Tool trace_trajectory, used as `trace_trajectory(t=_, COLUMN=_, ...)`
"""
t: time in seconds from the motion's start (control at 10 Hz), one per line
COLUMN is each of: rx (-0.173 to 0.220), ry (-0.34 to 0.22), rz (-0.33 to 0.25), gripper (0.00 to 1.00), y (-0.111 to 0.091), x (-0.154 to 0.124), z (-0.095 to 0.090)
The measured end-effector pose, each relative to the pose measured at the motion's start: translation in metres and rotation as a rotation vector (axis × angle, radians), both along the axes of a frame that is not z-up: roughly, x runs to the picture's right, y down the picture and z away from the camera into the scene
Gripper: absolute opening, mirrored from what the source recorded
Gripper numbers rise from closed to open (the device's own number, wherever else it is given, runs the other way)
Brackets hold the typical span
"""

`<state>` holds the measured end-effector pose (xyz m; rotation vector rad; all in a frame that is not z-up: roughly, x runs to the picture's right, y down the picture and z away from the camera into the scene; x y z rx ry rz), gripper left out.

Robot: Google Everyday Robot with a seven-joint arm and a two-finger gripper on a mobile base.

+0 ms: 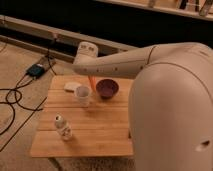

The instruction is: Place the pepper in the ceramic cup

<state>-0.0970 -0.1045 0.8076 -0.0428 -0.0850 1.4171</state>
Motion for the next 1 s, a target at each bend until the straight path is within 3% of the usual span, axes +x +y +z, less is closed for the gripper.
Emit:
trace_trajectory(t=0.4, rx=0.023, ry=-0.071, rz=-0.074, gripper=0.0, y=0.009, x=-0.035, z=0.025)
trace_trajectory(t=0.8, rx=0.039, ry=-0.122, rz=-0.13, gripper=0.0, y=0.006, x=-0.059, z=0.044)
trace_trajectory(t=1.0, rx=0.049, ry=-0.139, rz=-0.147, gripper=0.1, y=0.003, x=-0.066, z=0.046)
